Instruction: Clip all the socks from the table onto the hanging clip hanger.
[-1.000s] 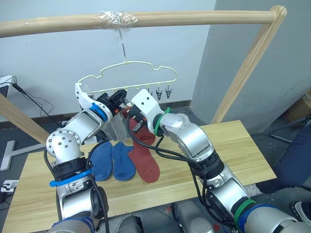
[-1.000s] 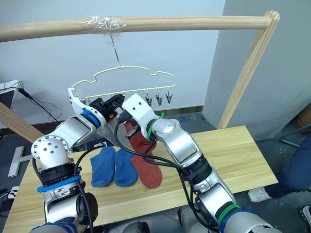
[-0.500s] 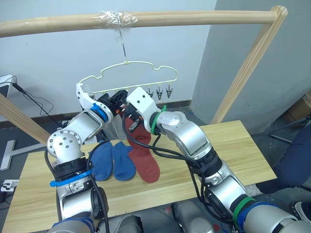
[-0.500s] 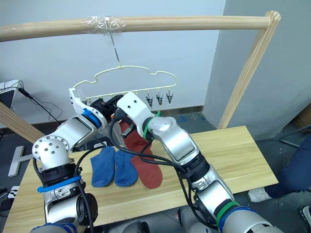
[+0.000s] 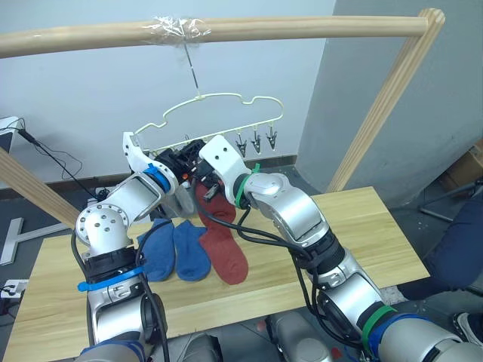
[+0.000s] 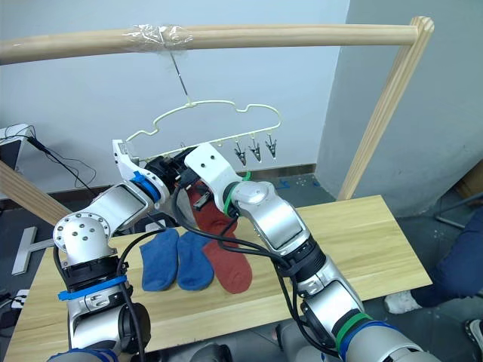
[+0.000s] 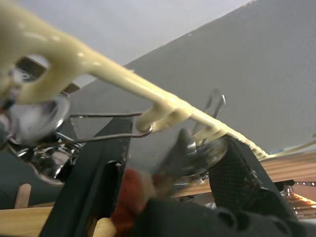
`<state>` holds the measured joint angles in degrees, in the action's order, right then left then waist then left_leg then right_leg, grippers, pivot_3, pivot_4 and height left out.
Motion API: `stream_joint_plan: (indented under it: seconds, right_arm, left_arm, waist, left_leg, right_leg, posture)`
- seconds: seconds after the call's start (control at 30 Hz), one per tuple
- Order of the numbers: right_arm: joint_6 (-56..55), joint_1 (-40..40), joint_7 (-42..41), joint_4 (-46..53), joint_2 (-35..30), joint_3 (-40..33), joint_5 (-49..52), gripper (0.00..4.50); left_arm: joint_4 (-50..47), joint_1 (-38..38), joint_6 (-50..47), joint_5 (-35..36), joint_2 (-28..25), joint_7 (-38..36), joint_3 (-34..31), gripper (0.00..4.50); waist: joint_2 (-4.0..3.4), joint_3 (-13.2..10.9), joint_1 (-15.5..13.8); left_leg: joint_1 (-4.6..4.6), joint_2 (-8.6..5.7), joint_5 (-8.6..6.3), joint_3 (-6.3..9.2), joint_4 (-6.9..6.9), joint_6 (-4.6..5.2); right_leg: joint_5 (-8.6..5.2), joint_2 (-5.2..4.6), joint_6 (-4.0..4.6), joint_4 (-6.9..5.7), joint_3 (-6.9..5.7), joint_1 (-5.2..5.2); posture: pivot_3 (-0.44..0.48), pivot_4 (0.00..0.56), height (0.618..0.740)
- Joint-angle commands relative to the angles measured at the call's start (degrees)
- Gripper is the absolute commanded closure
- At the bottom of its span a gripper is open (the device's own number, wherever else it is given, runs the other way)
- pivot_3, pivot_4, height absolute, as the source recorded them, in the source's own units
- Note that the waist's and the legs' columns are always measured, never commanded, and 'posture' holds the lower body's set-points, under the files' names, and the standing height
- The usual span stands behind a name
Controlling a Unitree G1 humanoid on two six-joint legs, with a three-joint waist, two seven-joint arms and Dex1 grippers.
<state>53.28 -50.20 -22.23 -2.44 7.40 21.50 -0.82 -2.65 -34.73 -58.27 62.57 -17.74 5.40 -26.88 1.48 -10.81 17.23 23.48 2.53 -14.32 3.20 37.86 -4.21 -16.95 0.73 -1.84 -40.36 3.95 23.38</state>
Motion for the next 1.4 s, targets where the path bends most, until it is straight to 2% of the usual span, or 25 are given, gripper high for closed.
stream_joint_plan:
  seconds: [0.03,0.1,0.23,0.3,0.47,0.57,0.8,1.1,1.4]
  right_arm:
    - [-0.3,-1.1,-0.1,1.8,-0.4,-0.7,0.6,2.12]
    - [-0.3,-0.6,-0.7,2.4,-1.6,-0.8,0.7,1.52]
    - [0.0,1.4,-2.0,4.4,-4.5,-0.4,1.1,1.52]
    - [1.0,3.2,-2.9,6.1,-6.7,-0.2,1.3,1.52]
    - [2.1,7.1,-4.3,9.1,-11.6,0.1,1.3,1.52]
    - [3.1,9.2,-4.9,11.0,-13.9,-0.6,1.7,1.52]
    - [3.7,15.5,-5.9,17.6,-19.4,-2.2,3.0,1.52]
    - [0.2,28.5,-8.2,27.3,-23.6,-9.5,9.8,1.52]
    - [-17.9,42.9,-2.9,30.1,-25.0,-13.8,7.2,1.52]
  left_arm:
    - [-6.6,0.2,-0.2,1.0,-3.3,-4.0,1.3,1.8]
    - [-9.0,2.1,-0.4,0.1,-5.2,-5.4,2.9,1.8]
    - [-14.9,6.0,-0.3,-1.3,-8.3,-8.4,5.5,1.8]
    - [-18.6,8.9,1.3,-4.2,-10.1,-10.7,8.0,1.8]
    - [-21.2,13.5,5.0,-12.1,-12.9,-13.0,12.4,1.8]
    - [-22.4,16.4,12.7,-20.4,-13.8,-15.7,15.3,1.8]
    - [-24.6,21.5,24.1,-29.3,-11.9,-18.9,16.6,1.8]
    - [-29.3,33.2,28.7,-33.9,-9.6,-18.2,13.9,1.8]
    - [-28.7,46.8,40.3,-40.8,-2.7,-18.5,13.9,1.8]
  waist:
    - [0.0,0.0,0.0]
    - [-0.01,0.0,0.1]
    - [-0.01,0.0,-0.2]
    - [-0.01,0.0,-0.6]
    - [-0.01,0.0,-1.7]
    - [-0.01,0.0,-1.9]
    - [-0.01,0.0,-2.2]
    - [0.0,0.0,-3.0]
    - [0.03,0.0,-3.3]
  left_leg:
    - [0.0,0.01,0.0,0.0,0.0,0.0]
    - [0.0,0.01,0.0,0.0,-0.01,0.0]
    - [0.0,0.01,0.0,0.0,-0.01,0.0]
    - [0.0,0.01,0.0,-0.01,-0.03,0.0]
    - [-0.03,0.01,0.0,-0.07,-0.04,0.0]
    - [-0.07,0.01,0.0,-0.14,-0.04,0.0]
    - [-0.07,0.05,-0.01,-0.18,-0.07,0.0]
    - [-0.03,0.07,-0.02,-0.21,-0.09,0.02]
    - [-0.07,0.07,-0.02,-0.26,-0.08,0.02]
  right_leg:
    - [0.0,0.01,0.0,0.0,0.0,0.0]
    - [0.0,0.01,0.0,0.0,0.0,0.01]
    - [0.0,0.0,0.0,0.01,0.01,0.01]
    - [0.0,0.01,0.0,0.04,0.02,0.01]
    - [0.0,0.02,0.0,0.04,0.07,0.01]
    - [0.0,0.06,0.0,0.04,0.11,0.01]
    - [0.0,0.09,0.0,0.1,0.15,0.01]
    - [0.0,0.09,-0.01,0.27,0.16,-0.01]
    - [-0.04,0.1,-0.08,0.36,0.19,-0.08]
  posture:
    - [-0.318,0.16,0.74]
    - [-0.313,0.159,0.74]
    - [-0.3,0.156,0.74]
    - [-0.286,0.152,0.74]
    - [-0.275,0.148,0.74]
    - [-0.273,0.147,0.74]
    - [-0.267,0.143,0.74]
    - [-0.245,0.137,0.74]
    - [-0.233,0.14,0.74]
